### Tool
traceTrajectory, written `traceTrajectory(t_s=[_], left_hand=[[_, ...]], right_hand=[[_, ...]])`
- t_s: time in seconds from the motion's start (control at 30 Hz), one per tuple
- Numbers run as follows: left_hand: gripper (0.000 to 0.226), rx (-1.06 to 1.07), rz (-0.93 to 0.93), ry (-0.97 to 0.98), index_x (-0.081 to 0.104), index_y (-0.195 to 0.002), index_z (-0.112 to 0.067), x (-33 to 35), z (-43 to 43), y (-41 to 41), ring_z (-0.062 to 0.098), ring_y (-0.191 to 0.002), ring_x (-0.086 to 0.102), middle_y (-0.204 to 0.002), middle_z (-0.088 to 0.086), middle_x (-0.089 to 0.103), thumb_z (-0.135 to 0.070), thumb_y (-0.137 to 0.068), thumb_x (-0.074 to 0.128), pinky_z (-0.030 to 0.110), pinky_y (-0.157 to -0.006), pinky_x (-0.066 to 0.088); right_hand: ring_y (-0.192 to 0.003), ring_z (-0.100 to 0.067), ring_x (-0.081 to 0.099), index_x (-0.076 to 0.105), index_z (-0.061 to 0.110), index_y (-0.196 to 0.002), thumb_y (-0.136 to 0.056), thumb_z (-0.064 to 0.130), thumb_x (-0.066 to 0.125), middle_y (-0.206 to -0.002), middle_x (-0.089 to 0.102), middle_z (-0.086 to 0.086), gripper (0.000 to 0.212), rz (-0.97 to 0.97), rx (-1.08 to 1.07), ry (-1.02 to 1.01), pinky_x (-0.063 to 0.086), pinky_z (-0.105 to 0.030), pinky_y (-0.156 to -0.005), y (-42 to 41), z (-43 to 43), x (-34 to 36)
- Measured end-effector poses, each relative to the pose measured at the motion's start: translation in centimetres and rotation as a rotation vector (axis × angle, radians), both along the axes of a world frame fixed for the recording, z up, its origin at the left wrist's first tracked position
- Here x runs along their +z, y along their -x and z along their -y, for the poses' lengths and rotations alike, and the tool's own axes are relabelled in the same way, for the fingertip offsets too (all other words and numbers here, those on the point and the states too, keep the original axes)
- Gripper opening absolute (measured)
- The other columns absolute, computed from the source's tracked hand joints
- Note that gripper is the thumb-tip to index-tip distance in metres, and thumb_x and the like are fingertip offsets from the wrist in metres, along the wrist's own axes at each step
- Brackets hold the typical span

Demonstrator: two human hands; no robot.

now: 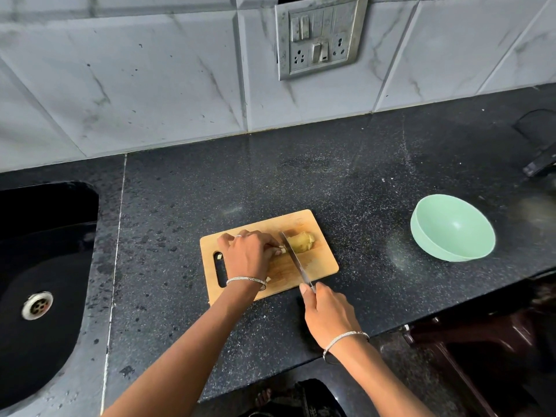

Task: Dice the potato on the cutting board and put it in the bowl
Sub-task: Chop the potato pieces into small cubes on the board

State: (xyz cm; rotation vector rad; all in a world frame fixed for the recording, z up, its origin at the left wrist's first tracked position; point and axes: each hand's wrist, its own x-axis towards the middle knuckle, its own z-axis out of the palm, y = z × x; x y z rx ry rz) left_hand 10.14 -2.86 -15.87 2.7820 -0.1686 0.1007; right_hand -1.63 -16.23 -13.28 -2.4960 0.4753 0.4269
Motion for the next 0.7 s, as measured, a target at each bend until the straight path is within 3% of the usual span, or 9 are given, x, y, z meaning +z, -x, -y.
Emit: traceTrajectory(t_s=[0.4, 0.57, 0.7], left_hand=[[0.006, -0.049, -0.055, -0.001, 0.071, -0.084, -0.038, 0.4, -0.2, -0.6, 0.014, -0.099, 0.051, -0.084, -0.015, 0.069, -0.040, -0.081, 0.067, 0.046, -0.094, 0.028], [0.007, -0.075, -0.059, -0.015, 0.070, -0.079, -0.034, 0.6, -0.2, -1.1, 0.012, -0.095, 0.048, -0.081, -0.017, 0.067, -0.040, -0.080, 0.069, 0.042, -0.087, 0.024], [0.011, -0.071, -0.063, -0.002, 0.065, -0.070, -0.026, 0.3, 0.1, -0.8, 0.015, -0.089, 0.049, -0.073, -0.011, 0.063, -0.034, -0.077, 0.061, 0.041, -0.083, 0.028]], right_hand=[[-0.102, -0.035, 0.061, 0.055, 0.015, -0.106, -0.103, 0.044, 0.029, -0.109, 0.062, -0.011, 0.038, -0.063, 0.002, 0.078, 0.041, -0.036, -0.071, -0.9, -1.4, 0.0], [-0.103, -0.036, 0.060, 0.056, 0.013, -0.107, -0.103, 0.043, 0.031, -0.111, 0.062, -0.013, 0.040, -0.069, 0.012, 0.036, 0.045, -0.038, -0.077, -1.5, -1.0, -0.1], [-0.101, -0.034, 0.063, 0.053, 0.013, -0.112, -0.103, 0.038, 0.032, -0.109, 0.065, -0.011, 0.033, 0.001, 0.053, 0.179, 0.041, -0.036, -0.067, -1.4, -2.1, -0.6]])
